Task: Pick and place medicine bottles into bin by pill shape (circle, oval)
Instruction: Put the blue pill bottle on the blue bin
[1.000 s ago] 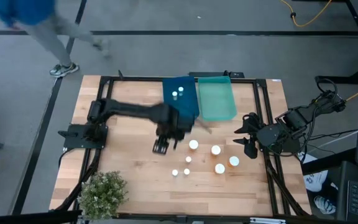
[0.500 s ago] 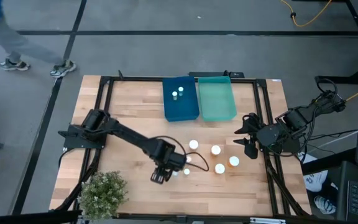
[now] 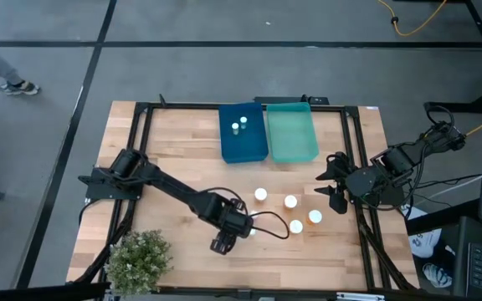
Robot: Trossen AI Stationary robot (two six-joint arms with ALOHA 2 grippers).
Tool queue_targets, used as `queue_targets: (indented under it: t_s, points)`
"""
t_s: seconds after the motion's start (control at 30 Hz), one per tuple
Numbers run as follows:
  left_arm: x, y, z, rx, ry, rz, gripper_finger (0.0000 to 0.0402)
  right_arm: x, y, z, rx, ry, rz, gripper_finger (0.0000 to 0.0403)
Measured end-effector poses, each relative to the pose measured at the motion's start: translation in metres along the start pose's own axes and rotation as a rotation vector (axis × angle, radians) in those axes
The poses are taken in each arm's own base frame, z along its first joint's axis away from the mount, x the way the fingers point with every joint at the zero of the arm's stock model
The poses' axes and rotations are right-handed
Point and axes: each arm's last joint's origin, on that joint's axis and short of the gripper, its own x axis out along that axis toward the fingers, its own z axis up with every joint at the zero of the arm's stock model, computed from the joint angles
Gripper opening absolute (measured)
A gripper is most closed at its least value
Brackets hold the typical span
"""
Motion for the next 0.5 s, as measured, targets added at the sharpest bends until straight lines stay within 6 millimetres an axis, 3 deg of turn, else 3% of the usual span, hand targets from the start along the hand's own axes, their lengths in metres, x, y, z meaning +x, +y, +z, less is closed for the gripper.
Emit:
queue_targets:
  t_s: [0.5]
  points:
    - [0.0055, 0.0002, 0.0028, 0.032, -0.027, 0.0, 0.0193, -0.0001, -0.0004, -0.0005, -0.002, 0.005, -0.003, 0.0191]
